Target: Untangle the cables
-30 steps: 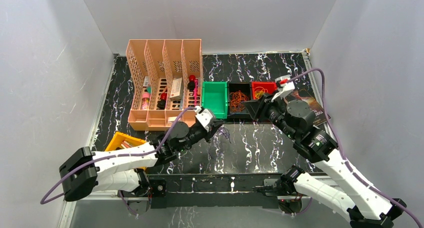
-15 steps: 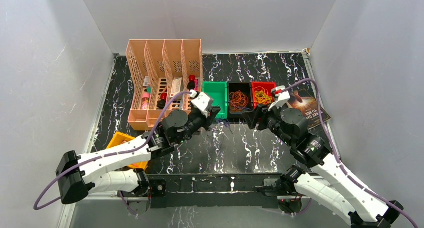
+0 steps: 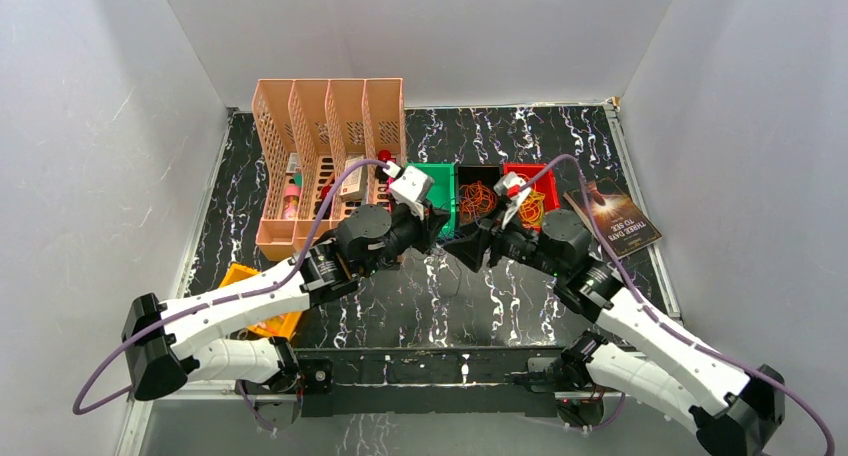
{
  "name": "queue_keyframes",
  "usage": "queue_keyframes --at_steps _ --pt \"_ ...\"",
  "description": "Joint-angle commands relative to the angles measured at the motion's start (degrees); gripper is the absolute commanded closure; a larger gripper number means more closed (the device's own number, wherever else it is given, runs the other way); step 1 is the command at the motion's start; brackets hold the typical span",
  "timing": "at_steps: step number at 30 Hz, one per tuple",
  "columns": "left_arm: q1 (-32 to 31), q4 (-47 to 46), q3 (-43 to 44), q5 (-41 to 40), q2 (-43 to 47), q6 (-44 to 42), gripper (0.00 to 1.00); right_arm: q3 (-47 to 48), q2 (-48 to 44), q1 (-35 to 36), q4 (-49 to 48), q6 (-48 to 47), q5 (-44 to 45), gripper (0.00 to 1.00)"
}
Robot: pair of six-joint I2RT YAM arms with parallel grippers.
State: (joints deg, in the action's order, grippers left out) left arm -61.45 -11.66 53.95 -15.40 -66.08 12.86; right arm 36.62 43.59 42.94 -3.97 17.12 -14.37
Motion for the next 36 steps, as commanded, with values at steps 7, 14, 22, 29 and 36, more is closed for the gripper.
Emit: queue_keyframes --at_steps 7,14,22,29,36 --pt "0.3 1.7 4.0 5.5 -0.4 3.8 1.0 -2.8 7.1 0.2 -23.1 0.2 -0.5 0.33" --pt "0.3 2.6 5.0 8.6 0.2 5.0 1.0 -7.6 11.4 0.2 -31.7 4.9 4.6 0.45" --pt "0.3 6.9 8.9 8.6 2.4 1.0 1.0 -8.4 15.9 0.3 -21.2 10.7 13.8 0.64" --pt "0.3 12.7 15.9 5.2 2.6 -4.0 1.0 -15.9 13.9 0.3 -19.0 15.2 10.6 0.7" --pt "0.3 15.6 19.8 0.8 1.8 -8.3 1.0 -21.4 5.7 0.3 -13.0 13.3 10.1 0.53"
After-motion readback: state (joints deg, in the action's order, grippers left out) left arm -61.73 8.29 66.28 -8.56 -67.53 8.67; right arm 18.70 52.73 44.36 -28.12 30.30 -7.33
